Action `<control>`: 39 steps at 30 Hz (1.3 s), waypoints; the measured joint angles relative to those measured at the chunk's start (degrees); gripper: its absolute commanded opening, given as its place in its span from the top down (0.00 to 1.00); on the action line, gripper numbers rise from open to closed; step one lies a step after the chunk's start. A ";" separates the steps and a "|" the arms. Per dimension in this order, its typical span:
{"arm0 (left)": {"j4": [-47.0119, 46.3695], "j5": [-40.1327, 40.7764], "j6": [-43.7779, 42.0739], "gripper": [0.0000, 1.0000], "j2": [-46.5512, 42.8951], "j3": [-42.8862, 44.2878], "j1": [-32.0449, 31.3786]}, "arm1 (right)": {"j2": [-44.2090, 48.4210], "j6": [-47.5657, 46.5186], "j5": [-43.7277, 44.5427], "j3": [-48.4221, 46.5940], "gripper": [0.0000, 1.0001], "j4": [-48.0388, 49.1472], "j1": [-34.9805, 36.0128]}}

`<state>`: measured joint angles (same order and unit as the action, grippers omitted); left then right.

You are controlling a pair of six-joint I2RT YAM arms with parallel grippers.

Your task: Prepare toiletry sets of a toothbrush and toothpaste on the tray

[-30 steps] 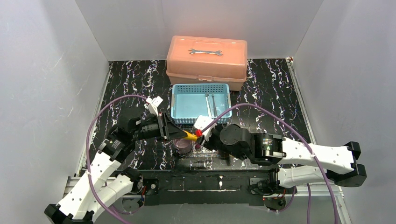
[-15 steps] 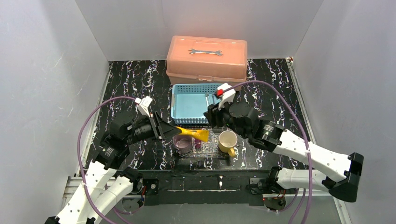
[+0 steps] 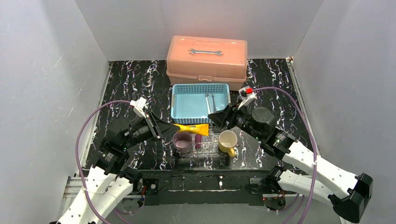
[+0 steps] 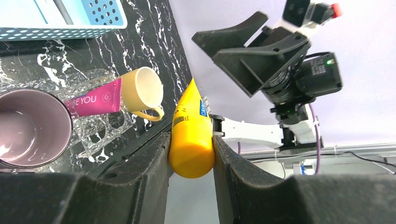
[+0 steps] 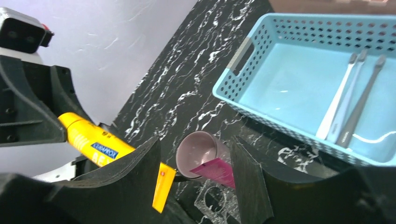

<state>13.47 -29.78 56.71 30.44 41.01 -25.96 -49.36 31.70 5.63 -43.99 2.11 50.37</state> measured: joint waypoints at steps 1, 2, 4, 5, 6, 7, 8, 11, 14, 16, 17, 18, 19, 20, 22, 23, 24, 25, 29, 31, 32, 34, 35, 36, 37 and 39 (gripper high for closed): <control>-0.70 0.20 0.76 1.00 -0.11 -0.33 0.00 | 0.59 1.42 -0.94 1.22 0.36 1.05 -0.28; -1.25 0.31 1.27 1.00 -0.17 -0.57 0.02 | 1.16 2.89 -1.77 2.43 0.36 2.25 -0.55; -2.93 0.66 2.54 1.00 -0.39 -1.27 0.02 | 2.34 5.46 -3.43 4.46 0.35 4.61 -0.92; -3.72 0.72 3.08 1.00 -0.52 -1.57 0.02 | 3.04 6.54 -4.15 5.42 0.35 5.84 -1.03; -4.96 0.81 3.91 1.00 -0.74 -2.08 0.02 | 3.80 7.61 -4.81 6.32 0.35 6.91 -1.20; -5.97 0.85 4.55 1.00 -1.01 -2.58 0.02 | 4.61 8.66 -5.35 7.08 0.35 7.85 -1.27; -6.91 0.90 5.11 1.00 -1.22 -3.06 0.02 | 5.22 9.33 -5.88 7.56 0.35 8.57 -1.29; -10.10 0.96 7.04 1.00 -1.95 -4.66 0.02 | 7.06 12.07 -7.28 9.03 0.35 11.93 -1.33; -11.74 1.22 8.33 1.00 -2.21 -5.09 0.02 | 7.82 14.80 -8.24 10.75 0.35 15.28 -1.51; -12.61 1.53 8.81 1.00 -2.56 -5.09 0.02 | 7.61 16.35 -8.90 11.76 0.35 17.09 -1.51; -13.16 1.75 9.11 1.00 -2.93 -5.09 0.02 | 7.37 17.33 -9.29 12.39 0.35 18.29 -1.51; -13.51 1.88 9.31 1.00 -3.19 -5.09 0.02 | 7.02 18.08 -9.77 12.87 0.35 19.50 -1.51; -13.84 2.01 9.55 1.00 -3.52 -5.09 0.02 | 6.64 18.84 -10.21 13.18 0.35 20.35 -1.51; -14.14 2.05 9.70 1.00 -3.72 -5.09 0.02 | 6.12 19.54 -10.73 13.62 0.36 21.75 -1.51; -14.62 2.08 10.01 1.00 -3.80 -5.09 0.02 | 5.25 20.96 -11.74 14.49 0.36 24.33 -1.51; -14.71 2.14 10.12 1.00 -3.78 -5.09 0.02 | 4.87 21.64 -12.37 15.02 0.36 25.88 -1.51; -14.71 2.16 10.23 1.00 -3.78 -5.09 0.02 | 4.74 22.01 -12.57 15.23 0.36 26.49 -1.51; -14.71 2.16 10.32 1.00 -3.78 -5.09 0.02 | 4.59 22.38 -13.07 15.56 0.36 27.65 -1.51; -14.73 2.16 10.67 1.00 -3.80 -5.09 0.02 | 4.11 23.67 -14.75 15.76 0.38 31.26 -1.51; -14.75 2.16 10.86 1.00 -3.80 -5.09 0.02 | 3.56 24.13 -15.52 15.76 0.40 33.24 -1.51; -14.75 2.14 10.99 1.00 -3.80 -5.09 0.02 | 3.15 24.39 -16.02 15.76 0.40 34.07 -1.51; -14.86 2.14 11.23 1.00 -3.80 -5.09 0.02 | 1.97 25.16 -16.85 15.76 0.41 35.58 -1.51; -15.04 2.12 11.41 1.00 -3.78 -5.09 0.02 | 1.55 25.40 -17.16 15.76 0.42 36.00 -1.51; -15.32 2.10 11.56 1.00 -3.76 -5.09 0.02 | 0.96 25.59 -17.62 15.76 0.44 36.57 -1.51; -15.67 2.05 11.76 1.00 -3.74 -5.16 0.02 | 0.44 25.86 -17.90 15.76 0.45 37.05 -1.51; -17.00 1.92 12.28 1.00 -3.74 -5.60 0.02 | -0.31 26.40 -18.38 15.76 0.47 37.53 -1.51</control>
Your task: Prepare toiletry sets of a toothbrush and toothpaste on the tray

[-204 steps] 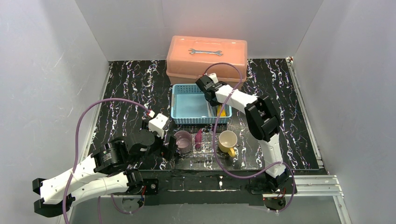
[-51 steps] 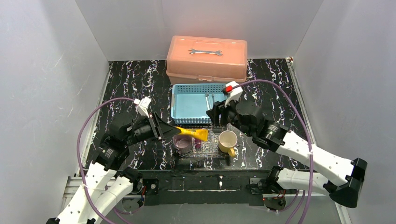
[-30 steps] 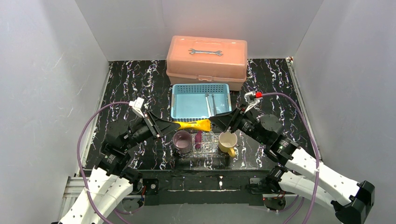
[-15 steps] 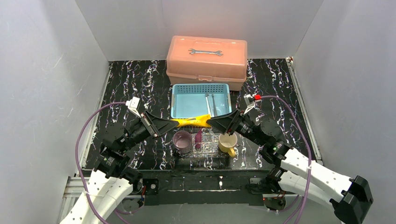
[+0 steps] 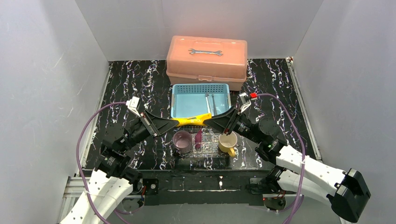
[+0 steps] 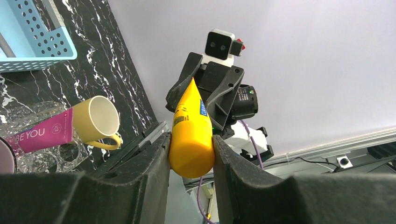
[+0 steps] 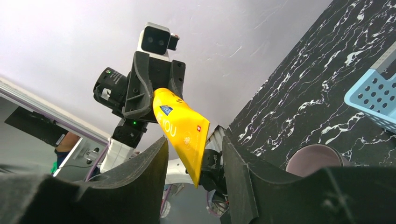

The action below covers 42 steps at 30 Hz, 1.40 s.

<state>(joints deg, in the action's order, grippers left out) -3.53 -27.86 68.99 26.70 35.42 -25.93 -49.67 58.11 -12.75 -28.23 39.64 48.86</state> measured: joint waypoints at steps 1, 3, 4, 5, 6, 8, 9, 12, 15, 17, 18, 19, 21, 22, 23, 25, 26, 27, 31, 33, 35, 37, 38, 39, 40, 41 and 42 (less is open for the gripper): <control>-0.50 -0.07 0.22 1.00 0.04 -0.28 0.00 | -0.24 0.20 -0.20 0.00 0.48 0.22 0.00; -1.25 -0.26 0.68 1.00 0.28 -0.74 0.00 | -0.33 0.35 -0.55 0.00 0.49 0.70 0.00; -1.60 -0.33 0.76 1.00 0.39 -1.01 0.00 | -0.33 0.44 -0.74 0.00 0.49 1.05 0.00; -1.86 -0.44 0.92 1.00 0.48 -1.27 0.00 | -0.33 0.46 -0.76 0.00 0.50 1.31 0.00; -2.05 -0.55 1.09 1.00 0.61 -1.46 0.00 | -0.31 0.48 -0.92 0.00 0.50 1.55 0.00; -2.58 -0.79 1.22 1.00 0.66 -1.86 0.00 | -0.31 0.48 -0.94 0.00 0.52 1.90 0.00; -2.86 -0.90 1.38 1.00 0.63 -1.99 0.00 | -0.31 0.50 -0.96 0.00 0.53 2.08 0.00; -3.50 -1.25 1.57 1.00 0.63 -2.05 0.00 | -0.44 0.70 -1.16 0.00 0.57 2.56 -0.04; -3.76 -1.51 1.64 1.00 0.63 -2.05 0.00 | -0.76 1.14 -1.38 0.00 0.60 2.97 -0.04; -3.85 -1.68 1.77 1.00 0.66 -2.05 0.00 | -0.96 1.40 -1.40 0.00 0.63 3.06 -0.04; -3.96 -1.77 1.79 1.00 0.66 -2.05 0.00 | -1.05 1.51 -1.49 0.00 0.65 3.13 -0.04; -4.07 -1.95 1.90 1.00 0.70 -2.05 0.00 | -1.14 1.57 -1.57 0.00 0.67 3.23 -0.04; -4.26 -2.21 2.12 1.00 0.76 -2.05 0.00 | -1.25 1.70 -1.70 0.00 0.71 3.56 -0.04; -4.39 -2.34 2.16 1.00 0.74 -2.08 0.00 | -1.31 1.73 -1.77 0.00 0.74 3.65 -0.07; -4.61 -2.43 2.16 1.00 0.74 -2.12 0.00 | -1.33 1.75 -1.79 0.00 0.77 3.76 -0.07; -5.25 -2.80 2.19 1.00 0.74 -2.29 0.02 | -1.33 1.97 -1.97 0.00 0.84 4.04 -0.11; -5.51 -2.89 2.19 1.00 0.74 -2.38 0.09 | -1.33 2.08 -1.99 0.00 0.90 4.20 -0.13; -5.84 -3.04 2.19 1.00 0.74 -2.49 0.20 | -1.33 2.25 -2.01 0.00 0.97 4.33 -0.15; -7.19 -3.82 2.32 0.96 1.01 -2.95 0.35 | -1.33 2.64 -2.19 0.00 0.99 4.52 -0.39; -7.52 -4.11 2.40 0.83 1.25 -2.97 0.35 | -1.33 2.62 -2.32 0.00 0.99 4.55 -0.48; -7.76 -4.31 2.40 0.71 1.38 -3.02 0.42 | -1.27 2.58 -2.32 0.00 0.99 4.52 -0.52; -8.07 -4.55 2.40 0.60 1.44 -3.13 0.50 | -1.14 2.54 -2.34 0.00 0.99 4.46 -0.52; -8.13 -4.70 2.43 0.55 1.46 -3.15 0.50 | -0.96 2.45 -2.34 0.00 0.99 4.28 -0.52; -8.20 -4.79 2.49 0.50 1.53 -3.19 0.50 | -0.74 2.21 -2.49 0.00 0.99 4.20 -0.52; -8.15 -5.05 2.45 0.46 1.68 -3.28 0.48 | -0.52 1.68 -2.73 -0.02 0.99 4.13 -0.44; -8.22 -5.38 2.51 0.42 1.88 -3.50 0.48 | -0.26 1.22 -2.86 -0.02 0.99 3.76 -0.39; -8.20 -5.68 2.60 0.39 2.08 -3.78 0.48 | 0.02 0.55 -3.15 -0.04 0.99 3.10 -0.35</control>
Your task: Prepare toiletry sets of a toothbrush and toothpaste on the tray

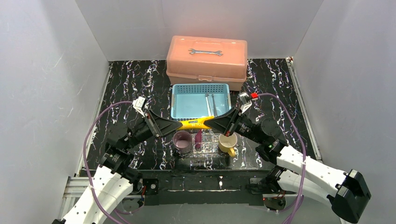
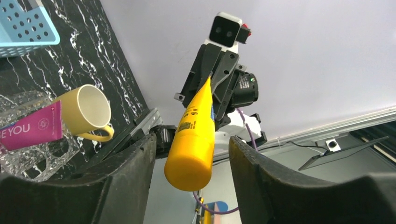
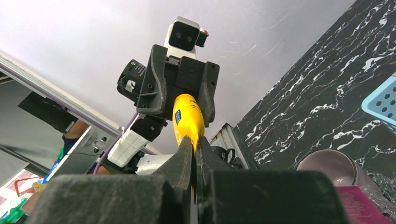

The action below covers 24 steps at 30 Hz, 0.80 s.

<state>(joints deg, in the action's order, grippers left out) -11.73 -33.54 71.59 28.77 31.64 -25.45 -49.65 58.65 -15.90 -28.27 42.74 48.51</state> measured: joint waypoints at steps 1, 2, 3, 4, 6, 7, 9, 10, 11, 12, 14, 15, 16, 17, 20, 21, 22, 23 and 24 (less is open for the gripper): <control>0.15 -0.28 -0.02 0.36 0.24 -0.22 0.00 | 0.20 -0.52 -0.15 -0.04 0.99 -0.59 0.02; 0.24 -0.55 -0.15 0.32 0.44 -0.33 0.00 | 0.46 -1.05 -0.35 -0.11 0.99 -1.36 0.02; 0.24 -0.81 -0.20 0.30 0.72 -0.37 0.00 | 0.66 -1.66 -0.42 -0.17 0.99 -2.05 0.02; 0.24 -1.05 -0.31 0.27 0.85 -0.42 0.00 | 0.90 -2.14 -0.61 -0.39 0.99 -3.17 0.02; 0.48 -1.44 -0.70 0.23 0.98 -0.42 0.00 | 1.42 -3.63 -0.85 -1.33 0.99 -6.19 0.02; 0.74 -1.60 -1.03 0.21 0.94 -0.42 0.00 | 1.66 -4.37 -0.87 -1.95 0.99 -7.52 0.02; 2.03 -1.70 -2.14 0.18 0.79 -0.39 0.00 | 2.43 -6.25 -0.94 -3.65 0.99 -10.97 0.02; 3.10 -1.66 -2.86 0.17 0.74 -0.26 0.00 | 2.91 -7.02 -0.92 -4.55 0.99 -12.57 0.02; 5.35 -1.53 -4.07 0.16 0.72 0.31 0.00 | 3.34 -7.93 -0.92 -5.33 0.99 -13.92 0.02; 7.98 -1.27 -5.51 0.16 0.74 1.20 0.00 | 3.89 -8.85 -0.87 -6.25 0.99 -15.61 0.02; 12.55 -0.74 -8.22 0.15 0.74 3.34 0.00 | 5.09 -11.04 -0.68 -8.13 0.99 -19.06 0.02; 14.99 -0.33 -9.84 0.15 0.66 4.74 0.00 | 5.55 -12.15 -0.55 -9.05 0.99 -20.87 0.02; 16.81 -0.13 -11.19 0.14 0.59 5.88 0.00 | 5.97 -13.27 -0.39 -10.08 0.99 -22.88 0.02; 18.56 0.09 -12.50 0.14 0.44 7.04 0.00 | 6.25 -14.40 -0.22 -11.04 0.99 -24.68 0.02; 24.04 0.94 -16.81 0.14 0.15 10.45 -0.02 | 6.62 -17.70 0.55 -13.68 0.99 -30.01 0.02; 25.53 1.33 -18.05 0.13 0.15 11.32 0.00 | 6.67 -18.84 0.81 -14.51 0.99 -31.93 0.02; 27.17 1.77 -19.30 0.13 0.15 12.15 0.00 | 6.67 -20.06 1.05 -15.37 0.99 -33.99 0.02; 28.83 2.21 -20.59 0.13 0.15 12.94 0.00 | 6.64 -21.33 1.53 -16.41 0.99 -36.39 0.02; 30.45 2.73 -21.81 0.13 0.15 13.57 0.00 | 6.62 -22.25 1.90 -17.27 0.99 -38.18 0.02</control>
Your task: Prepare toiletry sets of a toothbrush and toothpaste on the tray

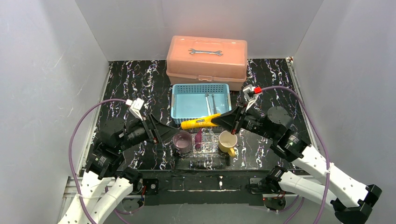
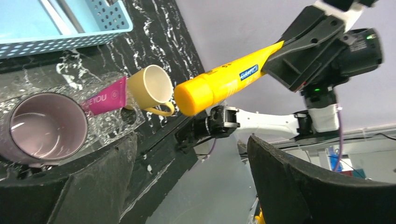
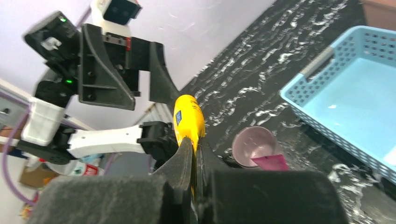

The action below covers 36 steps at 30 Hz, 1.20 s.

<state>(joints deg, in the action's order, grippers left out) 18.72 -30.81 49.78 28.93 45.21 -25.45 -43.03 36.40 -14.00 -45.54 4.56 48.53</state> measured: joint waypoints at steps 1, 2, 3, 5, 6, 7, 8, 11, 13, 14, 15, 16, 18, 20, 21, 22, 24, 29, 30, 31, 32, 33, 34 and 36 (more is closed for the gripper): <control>1.22 0.39 -0.98 0.13 0.00 0.46 0.00 | -0.13 -1.31 0.42 -1.40 0.99 -2.95 0.00; 2.84 0.85 -2.10 0.13 0.02 1.03 0.00 | -0.46 -2.47 0.83 -2.73 0.99 -5.29 0.00; 4.31 1.38 -3.13 0.13 0.02 1.49 -0.02 | -1.11 -3.89 1.36 -4.90 0.99 -8.59 0.00; 6.75 2.34 -4.83 0.13 0.02 2.27 0.00 | -2.34 -6.19 2.29 -7.98 0.99 -12.83 0.00; 8.17 2.99 -5.79 0.13 0.04 2.73 0.00 | -3.02 -7.26 2.95 -9.51 0.99 -15.02 0.00; 9.55 3.63 -6.71 0.12 0.07 3.21 0.00 | -3.74 -8.39 3.67 -11.10 0.99 -17.40 0.02; 10.84 4.28 -7.56 0.12 0.09 3.65 0.00 | -4.39 -9.42 4.35 -12.33 0.99 -19.41 0.00; 14.16 6.08 -9.88 0.11 0.13 4.87 0.00 | -6.93 -12.33 7.13 -16.48 0.99 -26.56 0.02; 16.15 7.21 -11.30 0.11 0.13 5.75 0.00 | -8.81 -13.86 9.07 -18.71 0.99 -30.95 0.02; 16.98 7.80 -12.04 0.10 0.11 6.16 0.00 | -9.70 -14.47 9.97 -19.67 0.99 -33.07 0.00; 17.79 8.35 -12.72 0.10 0.11 6.47 0.00 | -10.62 -15.04 10.93 -20.59 0.99 -35.17 0.00; 18.56 8.96 -13.42 0.09 0.11 6.73 0.00 | -11.52 -15.67 11.85 -21.35 0.99 -37.09 0.00; 19.74 9.88 -14.58 0.08 0.04 6.93 0.00 | -13.18 -16.50 13.77 -22.77 0.99 -41.03 0.00; 20.87 10.78 -15.61 0.07 -0.22 6.93 0.00 | -14.69 -17.31 15.45 -24.57 0.99 -45.09 0.02; 21.27 11.10 -15.98 0.07 -0.44 6.93 0.00 | -15.47 -17.59 16.22 -25.55 0.99 -46.95 0.02; 21.53 11.41 -16.26 0.07 -0.66 6.93 0.00 | -16.11 -17.90 16.90 -26.38 0.99 -48.37 0.04; 22.08 11.98 -16.81 0.07 -1.25 6.91 0.00 | -17.51 -18.51 18.53 -28.28 0.99 -51.39 0.37; 22.14 12.63 -17.88 0.04 -2.43 6.05 -0.02 | -19.85 -18.95 21.44 -30.18 0.99 -55.93 2.36; 22.23 12.81 -18.03 0.04 -2.71 5.68 0.00 | -20.22 -18.99 21.92 -30.36 0.99 -56.52 3.02; 22.25 12.92 -18.23 0.04 -3.08 5.18 0.00 | -20.83 -18.97 23.02 -30.71 0.99 -57.44 4.15; 22.34 13.14 -18.32 0.04 -3.37 4.81 0.00 | -21.40 -18.88 23.93 -31.08 0.99 -58.16 5.38; 22.45 13.25 -18.47 0.04 -3.65 4.37 0.00 | -22.01 -18.78 24.96 -31.50 0.99 -58.69 6.84; 22.49 13.38 -18.62 0.04 -3.91 3.98 0.00 | -22.73 -18.60 26.47 -32.09 0.99 -59.30 8.66; 22.60 13.62 -18.80 0.04 -4.33 3.26 0.00 | -24.33 -18.27 29.20 -33.40 0.99 -59.93 12.33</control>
<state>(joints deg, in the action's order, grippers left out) 41.32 -17.19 30.98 24.60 48.47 -25.45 -67.35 18.13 15.20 -78.94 -55.37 60.86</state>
